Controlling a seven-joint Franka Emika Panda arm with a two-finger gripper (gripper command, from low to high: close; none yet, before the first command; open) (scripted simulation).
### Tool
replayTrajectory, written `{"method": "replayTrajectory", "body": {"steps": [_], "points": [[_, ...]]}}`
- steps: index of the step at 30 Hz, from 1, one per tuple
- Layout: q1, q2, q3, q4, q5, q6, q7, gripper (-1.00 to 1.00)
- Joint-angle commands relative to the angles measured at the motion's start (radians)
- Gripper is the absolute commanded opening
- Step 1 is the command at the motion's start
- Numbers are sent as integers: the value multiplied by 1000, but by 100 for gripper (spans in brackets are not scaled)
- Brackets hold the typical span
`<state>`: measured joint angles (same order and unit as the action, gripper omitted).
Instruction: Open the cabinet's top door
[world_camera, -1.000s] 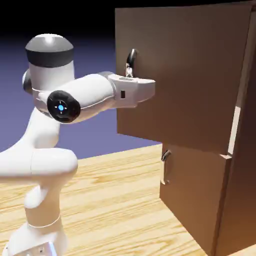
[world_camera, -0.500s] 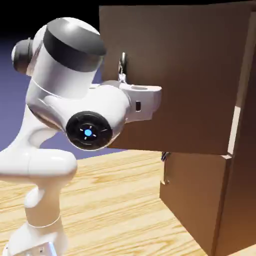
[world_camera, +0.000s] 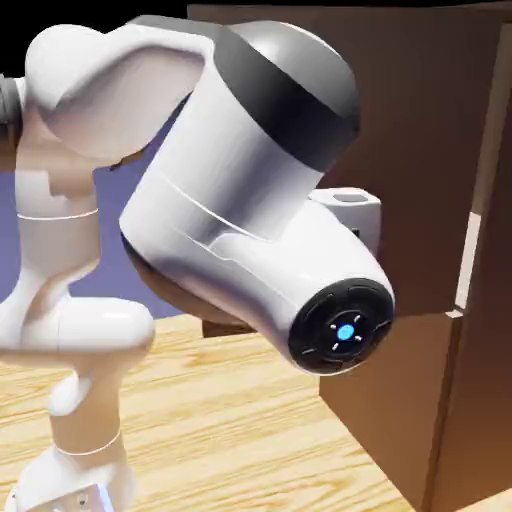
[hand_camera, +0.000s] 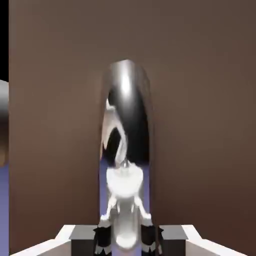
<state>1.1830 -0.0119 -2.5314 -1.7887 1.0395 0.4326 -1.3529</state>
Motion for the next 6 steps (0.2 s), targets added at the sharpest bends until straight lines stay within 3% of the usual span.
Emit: {"method": "replayTrajectory", "body": {"steps": [1, 5, 6], "points": [[8, -36, 10, 35, -12, -2, 11, -100], [45, -151, 33, 147, -44, -14, 54, -100], [45, -151, 33, 147, -44, -14, 54, 100]]}}
